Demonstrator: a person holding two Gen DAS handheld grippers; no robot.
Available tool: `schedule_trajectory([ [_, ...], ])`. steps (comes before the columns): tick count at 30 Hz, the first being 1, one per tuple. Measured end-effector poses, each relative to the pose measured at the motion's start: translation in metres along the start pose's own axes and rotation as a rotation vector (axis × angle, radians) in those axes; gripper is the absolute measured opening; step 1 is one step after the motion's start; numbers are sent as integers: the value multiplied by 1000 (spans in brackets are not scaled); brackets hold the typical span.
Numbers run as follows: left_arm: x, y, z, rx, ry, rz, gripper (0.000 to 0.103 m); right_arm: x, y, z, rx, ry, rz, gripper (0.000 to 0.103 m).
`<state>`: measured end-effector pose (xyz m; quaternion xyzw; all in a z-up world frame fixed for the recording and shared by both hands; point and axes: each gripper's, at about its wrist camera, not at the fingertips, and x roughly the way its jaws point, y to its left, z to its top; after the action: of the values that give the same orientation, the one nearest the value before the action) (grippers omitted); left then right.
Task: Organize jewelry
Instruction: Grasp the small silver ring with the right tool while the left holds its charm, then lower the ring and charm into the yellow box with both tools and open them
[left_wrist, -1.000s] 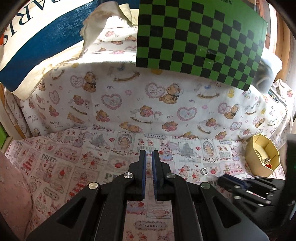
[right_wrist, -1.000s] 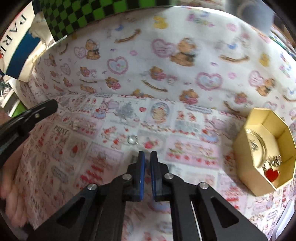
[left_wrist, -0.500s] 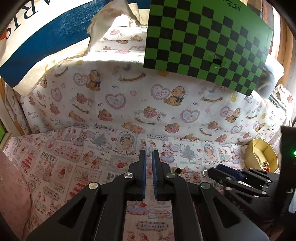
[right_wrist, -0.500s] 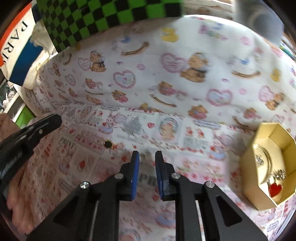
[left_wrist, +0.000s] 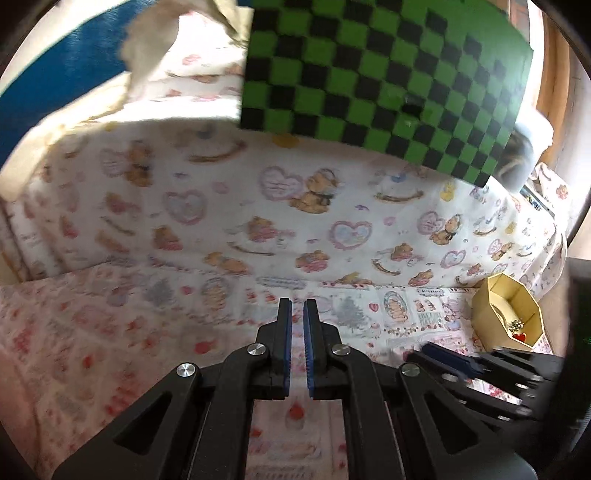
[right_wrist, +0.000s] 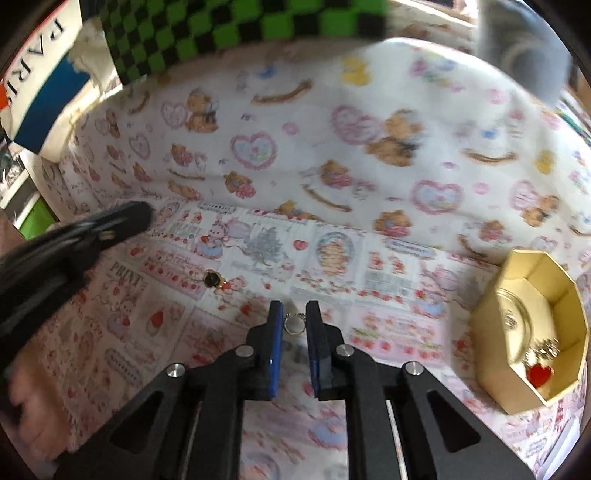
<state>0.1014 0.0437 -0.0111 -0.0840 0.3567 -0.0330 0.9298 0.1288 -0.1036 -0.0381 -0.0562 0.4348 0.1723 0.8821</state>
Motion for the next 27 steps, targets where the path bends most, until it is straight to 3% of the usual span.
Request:
schedule_trajectory([
  [6,22,-11,-6,18,82,-101,5,-36,-31,-14,3,-52,17,11],
  [19,42,-27,-23,77,145,-41,6,-73,-94,-32,116,-145,68,11],
  [27,48,-31,-26,93,157,-21,7,-90,-112,-36,144,-167,91,11],
])
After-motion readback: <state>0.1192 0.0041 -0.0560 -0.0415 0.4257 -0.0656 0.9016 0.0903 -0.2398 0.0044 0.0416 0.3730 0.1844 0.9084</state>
